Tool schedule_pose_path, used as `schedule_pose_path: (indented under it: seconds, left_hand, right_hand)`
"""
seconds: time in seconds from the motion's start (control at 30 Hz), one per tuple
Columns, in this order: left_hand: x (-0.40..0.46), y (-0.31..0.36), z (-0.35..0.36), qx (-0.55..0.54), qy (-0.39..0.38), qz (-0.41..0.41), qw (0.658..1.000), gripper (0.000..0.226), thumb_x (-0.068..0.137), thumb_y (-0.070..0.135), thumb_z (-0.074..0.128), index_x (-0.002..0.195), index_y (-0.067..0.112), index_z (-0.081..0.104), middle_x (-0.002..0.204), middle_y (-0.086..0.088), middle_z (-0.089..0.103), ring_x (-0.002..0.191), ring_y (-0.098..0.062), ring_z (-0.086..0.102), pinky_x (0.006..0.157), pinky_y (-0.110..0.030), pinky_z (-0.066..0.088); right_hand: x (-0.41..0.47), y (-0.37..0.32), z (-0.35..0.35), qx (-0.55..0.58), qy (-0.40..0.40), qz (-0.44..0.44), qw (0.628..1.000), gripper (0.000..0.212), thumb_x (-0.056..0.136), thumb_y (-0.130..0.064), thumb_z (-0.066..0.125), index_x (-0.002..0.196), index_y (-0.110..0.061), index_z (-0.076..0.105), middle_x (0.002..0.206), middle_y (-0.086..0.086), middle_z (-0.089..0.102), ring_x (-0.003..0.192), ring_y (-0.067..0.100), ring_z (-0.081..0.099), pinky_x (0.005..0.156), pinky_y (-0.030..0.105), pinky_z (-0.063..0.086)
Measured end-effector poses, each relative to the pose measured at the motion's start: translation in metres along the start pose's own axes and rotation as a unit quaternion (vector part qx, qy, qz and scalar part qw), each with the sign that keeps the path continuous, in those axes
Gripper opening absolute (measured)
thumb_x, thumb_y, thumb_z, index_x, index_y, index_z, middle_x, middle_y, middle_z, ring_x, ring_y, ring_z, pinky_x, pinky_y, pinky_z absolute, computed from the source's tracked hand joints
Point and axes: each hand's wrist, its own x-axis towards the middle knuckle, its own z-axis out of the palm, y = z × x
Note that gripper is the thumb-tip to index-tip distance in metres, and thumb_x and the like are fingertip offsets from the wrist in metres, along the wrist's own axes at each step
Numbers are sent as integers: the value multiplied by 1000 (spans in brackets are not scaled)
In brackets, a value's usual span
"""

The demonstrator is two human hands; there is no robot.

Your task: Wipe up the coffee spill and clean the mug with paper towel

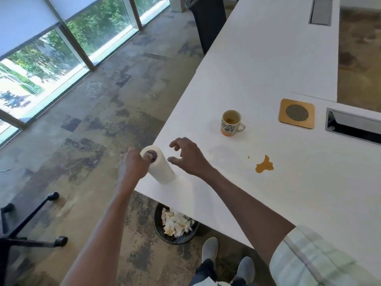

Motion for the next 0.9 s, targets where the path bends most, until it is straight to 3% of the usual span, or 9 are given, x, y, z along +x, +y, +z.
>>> schedule_pose_path:
  seconds: [0.2,0.47,0.53,0.6,0.67,0.8,0.9]
  left_hand:
    - [-15,-5,5,-16,33,-38,999,32,94,37,63,109,10,69,107,-20,70,100,-41,65,81,-44,53]
    - [-17,-2,4,-50,33,-13,998,38,98,29,59,135,25,65,130,-16,67,114,-40,64,90,-45,51]
    - [-14,-1,4,-47,16,11,999,38,98,25,56,134,30,66,130,-13,68,105,-34,66,79,-40,55]
    - [-14,2,4,-46,4,34,998,38,99,20,54,132,32,67,129,-11,69,90,-26,63,56,-29,46]
    - [-14,6,4,-33,-4,50,998,38,98,16,55,129,33,69,124,-11,70,83,-27,61,48,-27,36]
    - [-12,8,2,19,-6,70,997,38,93,10,61,125,30,71,119,-12,72,98,-36,67,65,-37,47]
    - [-9,5,2,16,4,67,998,35,89,5,64,115,26,75,110,-13,73,89,-35,66,64,-39,47]
  right_hand:
    - [10,-18,18,-78,-33,-20,996,62,82,-29,73,135,-10,49,127,11,46,110,27,55,89,43,50]
    - [18,-17,21,-159,-35,-39,986,51,87,-19,66,134,-5,49,127,13,45,105,32,58,81,42,52]
    - [19,-15,18,-172,-33,-30,984,47,88,-20,65,131,-5,52,126,13,46,105,33,57,80,42,52]
    - [20,-14,15,-181,-20,-20,983,37,89,-19,61,123,-5,58,122,12,49,103,32,57,79,43,53]
    - [21,-10,12,-187,-3,-15,982,23,92,-17,55,108,-6,66,112,10,52,99,30,57,76,42,53]
    - [19,3,-3,-190,24,-9,982,21,93,-15,53,96,-9,72,105,6,57,98,25,55,73,39,52]
    - [13,17,-20,-193,40,-3,980,18,92,-14,56,93,-9,74,104,4,58,98,22,56,69,33,48]
